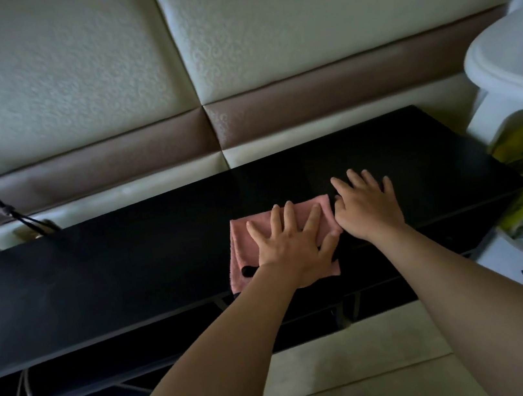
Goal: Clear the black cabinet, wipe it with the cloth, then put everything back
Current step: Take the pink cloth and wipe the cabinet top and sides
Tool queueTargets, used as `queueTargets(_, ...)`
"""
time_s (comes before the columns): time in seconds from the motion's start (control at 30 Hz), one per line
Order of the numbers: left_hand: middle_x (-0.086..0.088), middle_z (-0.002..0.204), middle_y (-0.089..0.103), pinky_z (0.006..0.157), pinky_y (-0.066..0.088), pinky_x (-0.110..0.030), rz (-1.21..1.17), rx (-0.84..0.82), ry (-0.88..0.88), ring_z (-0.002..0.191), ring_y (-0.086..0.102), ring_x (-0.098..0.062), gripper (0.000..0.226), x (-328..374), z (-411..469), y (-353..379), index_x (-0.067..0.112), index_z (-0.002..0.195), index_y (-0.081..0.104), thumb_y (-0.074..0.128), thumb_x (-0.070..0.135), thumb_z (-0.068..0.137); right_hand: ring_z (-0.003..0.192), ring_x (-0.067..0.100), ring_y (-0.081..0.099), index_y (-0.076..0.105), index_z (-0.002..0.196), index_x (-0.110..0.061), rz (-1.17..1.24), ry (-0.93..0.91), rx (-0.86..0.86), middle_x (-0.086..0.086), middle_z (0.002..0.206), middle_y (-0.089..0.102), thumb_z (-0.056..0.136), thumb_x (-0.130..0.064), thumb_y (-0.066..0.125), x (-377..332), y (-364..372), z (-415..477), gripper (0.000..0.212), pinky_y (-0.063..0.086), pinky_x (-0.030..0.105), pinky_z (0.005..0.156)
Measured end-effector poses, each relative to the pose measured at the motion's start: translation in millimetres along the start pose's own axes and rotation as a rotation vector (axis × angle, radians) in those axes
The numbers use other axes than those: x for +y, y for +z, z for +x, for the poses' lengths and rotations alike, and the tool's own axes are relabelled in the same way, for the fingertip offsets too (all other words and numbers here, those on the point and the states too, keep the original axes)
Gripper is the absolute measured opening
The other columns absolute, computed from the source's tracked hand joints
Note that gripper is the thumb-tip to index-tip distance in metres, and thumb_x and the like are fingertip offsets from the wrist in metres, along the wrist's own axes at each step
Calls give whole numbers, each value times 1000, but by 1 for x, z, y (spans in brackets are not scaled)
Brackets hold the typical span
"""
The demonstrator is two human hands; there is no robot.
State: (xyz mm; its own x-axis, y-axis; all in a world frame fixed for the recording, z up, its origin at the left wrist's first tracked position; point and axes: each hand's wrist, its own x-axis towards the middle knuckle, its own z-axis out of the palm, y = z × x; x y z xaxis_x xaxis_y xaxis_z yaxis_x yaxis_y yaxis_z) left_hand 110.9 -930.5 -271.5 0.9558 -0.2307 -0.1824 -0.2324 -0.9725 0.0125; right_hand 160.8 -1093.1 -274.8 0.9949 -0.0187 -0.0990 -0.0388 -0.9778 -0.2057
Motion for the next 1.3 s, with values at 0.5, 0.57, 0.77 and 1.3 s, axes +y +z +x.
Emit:
queueTargets(0.5, -4, 168, -3, 109, -2, -78, -25, 51, -32, 154, -6, -31, 75, -14, 120, -22, 45, 157, -1, 4, 78, 90, 155, 22, 8, 33, 155, -25, 141, -39, 109, 1, 167, 20, 105, -31, 27, 7, 7, 1, 51, 5, 53, 125)
queueTargets(0.57, -4, 168, -1, 109, -2, -77, -26, 62, -27, 154, -5, -31, 75, -16, 135, -24, 45, 157, 0, 4, 78, 89, 155, 21, 9, 34, 154, -25, 147, -28, 120, 0, 166, 22, 105, -33, 28, 5, 8, 2, 50, 4, 53, 125)
queueTargets(0.77, -4, 168, -2, 109, -2, -78, -14, 68, -24, 154, -3, -32, 74, -18, 168, -29, 45, 157, -1, 5, 77, 90, 155, 20, 8, 35, 153, -23, 159, -8, 125, 0, 166, 22, 104, -36, 28, 4, 9, 3, 51, 4, 52, 125)
queueTargets(1.3, -7, 169, -5, 110, 0, -77, -13, 87, -8, 155, -6, -31, 73, -18, 179, -30, 45, 157, -2, 4, 76, 91, 153, 17, 19, 41, 148, -18, 267, 22, 167, 0, 159, 36, 103, -31, 33, 2, 6, 3, 48, 4, 50, 126)
